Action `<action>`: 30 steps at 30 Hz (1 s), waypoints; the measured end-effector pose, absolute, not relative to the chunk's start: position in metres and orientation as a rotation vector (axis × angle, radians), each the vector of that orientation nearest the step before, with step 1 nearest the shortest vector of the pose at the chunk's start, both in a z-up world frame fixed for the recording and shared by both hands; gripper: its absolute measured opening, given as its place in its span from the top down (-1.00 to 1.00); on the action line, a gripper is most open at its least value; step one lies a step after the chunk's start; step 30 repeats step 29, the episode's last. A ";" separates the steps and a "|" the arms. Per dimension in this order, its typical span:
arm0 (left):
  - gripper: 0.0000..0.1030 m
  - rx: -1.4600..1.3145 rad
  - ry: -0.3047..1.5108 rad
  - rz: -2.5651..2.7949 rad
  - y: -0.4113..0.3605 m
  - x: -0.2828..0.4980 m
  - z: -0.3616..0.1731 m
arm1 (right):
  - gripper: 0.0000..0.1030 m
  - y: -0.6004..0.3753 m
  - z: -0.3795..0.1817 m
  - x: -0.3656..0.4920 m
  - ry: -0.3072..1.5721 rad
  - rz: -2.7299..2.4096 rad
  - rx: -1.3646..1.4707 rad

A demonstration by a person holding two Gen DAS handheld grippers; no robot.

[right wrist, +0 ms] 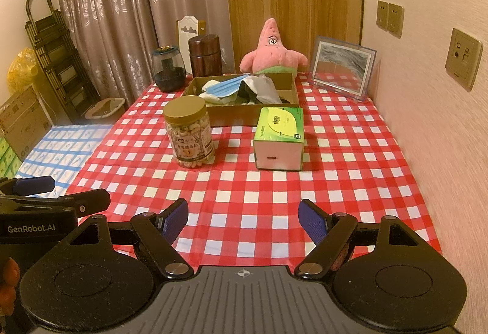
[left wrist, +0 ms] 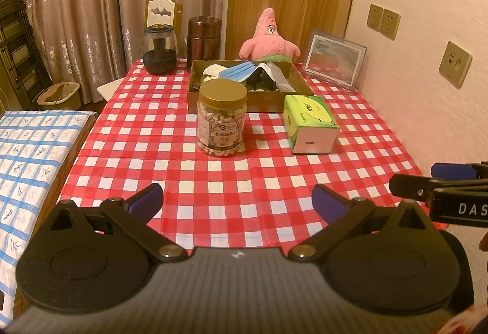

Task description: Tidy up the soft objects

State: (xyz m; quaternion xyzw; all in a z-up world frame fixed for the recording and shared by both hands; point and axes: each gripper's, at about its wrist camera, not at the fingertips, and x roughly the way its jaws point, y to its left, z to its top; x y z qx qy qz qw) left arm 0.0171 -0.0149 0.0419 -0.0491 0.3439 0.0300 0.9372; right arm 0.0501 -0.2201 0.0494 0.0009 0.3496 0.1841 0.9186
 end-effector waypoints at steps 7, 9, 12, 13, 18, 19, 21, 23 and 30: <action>-1.00 -0.100 0.702 0.060 -0.015 0.017 0.042 | -0.53 -0.220 0.049 0.050 0.717 0.378 0.001; -1.00 -0.100 0.701 0.060 -0.015 0.017 0.042 | -0.53 -0.220 0.049 0.050 0.719 0.379 0.001; -1.00 -0.098 0.700 0.060 -0.017 0.018 0.044 | -0.53 -0.220 0.049 0.050 0.717 0.378 0.000; -1.00 -0.099 0.701 0.060 -0.017 0.018 0.044 | -0.53 -0.220 0.049 0.050 0.718 0.379 0.001; -1.00 -0.098 0.701 0.059 -0.017 0.018 0.044 | -0.53 -0.220 0.049 0.050 0.717 0.378 0.000; -1.00 -0.098 0.701 0.060 -0.017 0.018 0.044 | -0.53 -0.220 0.049 0.050 0.717 0.378 0.000; -1.00 -0.098 0.700 0.059 -0.016 0.017 0.043 | -0.53 -0.219 0.049 0.050 0.717 0.378 0.001; -1.00 -0.101 0.699 0.054 -0.017 0.020 0.045 | -0.53 -0.219 0.049 0.049 0.717 0.379 0.001; -1.00 -0.102 0.662 0.066 -0.014 0.020 0.050 | -0.53 -0.220 0.050 0.052 0.715 0.381 0.001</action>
